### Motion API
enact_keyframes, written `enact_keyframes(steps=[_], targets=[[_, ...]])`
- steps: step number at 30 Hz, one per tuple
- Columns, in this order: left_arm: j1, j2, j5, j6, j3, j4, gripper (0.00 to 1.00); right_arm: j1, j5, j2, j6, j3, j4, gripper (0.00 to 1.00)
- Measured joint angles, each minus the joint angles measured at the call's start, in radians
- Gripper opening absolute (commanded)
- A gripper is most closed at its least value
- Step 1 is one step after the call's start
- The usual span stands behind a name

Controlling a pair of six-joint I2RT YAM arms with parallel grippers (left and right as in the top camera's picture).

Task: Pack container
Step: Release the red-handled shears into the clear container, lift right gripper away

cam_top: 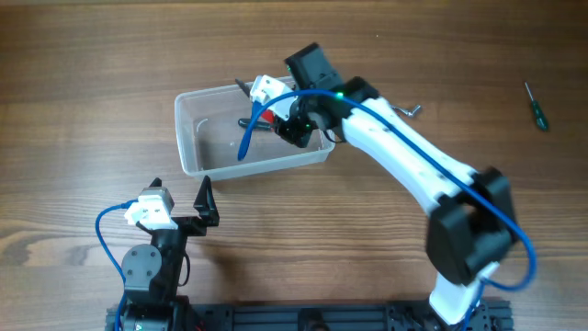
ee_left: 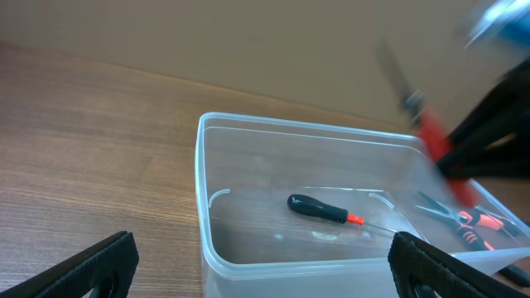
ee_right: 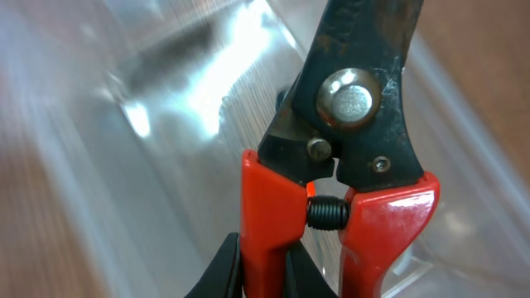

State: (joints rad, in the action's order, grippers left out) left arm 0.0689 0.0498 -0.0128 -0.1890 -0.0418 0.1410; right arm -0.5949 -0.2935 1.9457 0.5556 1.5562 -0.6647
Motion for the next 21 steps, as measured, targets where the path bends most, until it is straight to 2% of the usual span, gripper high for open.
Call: enact_keyframes(steps=[3, 4, 5, 6, 7, 8, 9, 15, 18, 21], targets=[[0.0, 0.0, 0.0, 0.0, 0.0, 0.0, 1.0, 0.0, 0.007, 0.078, 0.019, -0.002, 0.011, 0.06], [0.0, 0.0, 0.0, 0.0, 0.0, 0.0, 1.0, 0.0, 0.007, 0.093, 0.02, -0.002, 0.006, 0.15], [0.0, 0.0, 0.0, 0.0, 0.0, 0.0, 1.0, 0.0, 0.007, 0.11, 0.023, -0.003, -0.008, 0.31], [0.0, 0.0, 0.0, 0.0, 0.0, 0.0, 1.0, 0.0, 0.008, 0.116, 0.023, -0.005, -0.023, 0.52], [0.0, 0.0, 0.0, 0.0, 0.0, 0.0, 1.0, 0.0, 0.008, 0.121, 0.028, -0.008, -0.046, 0.62], [0.0, 0.0, 0.0, 0.0, 0.0, 0.0, 1.0, 0.0, 0.008, 0.121, 0.029, -0.009, -0.063, 0.78], [0.0, 0.0, 0.0, 0.0, 0.0, 0.0, 1.0, 0.0, 0.009, 0.119, 0.03, -0.009, -0.074, 0.83], [0.0, 0.0, 0.0, 0.0, 0.0, 0.0, 1.0, 0.001, 0.057, 0.046, -0.04, -0.009, -0.09, 0.81], [0.0, 0.0, 0.0, 0.0, 0.0, 0.0, 1.0, 0.025, 0.133, -0.106, -0.126, -0.003, -0.082, 0.83], [0.0, 0.0, 0.0, 0.0, 0.0, 0.0, 1.0, 0.112, 0.208, -0.23, -0.19, 0.019, -0.078, 0.88]])
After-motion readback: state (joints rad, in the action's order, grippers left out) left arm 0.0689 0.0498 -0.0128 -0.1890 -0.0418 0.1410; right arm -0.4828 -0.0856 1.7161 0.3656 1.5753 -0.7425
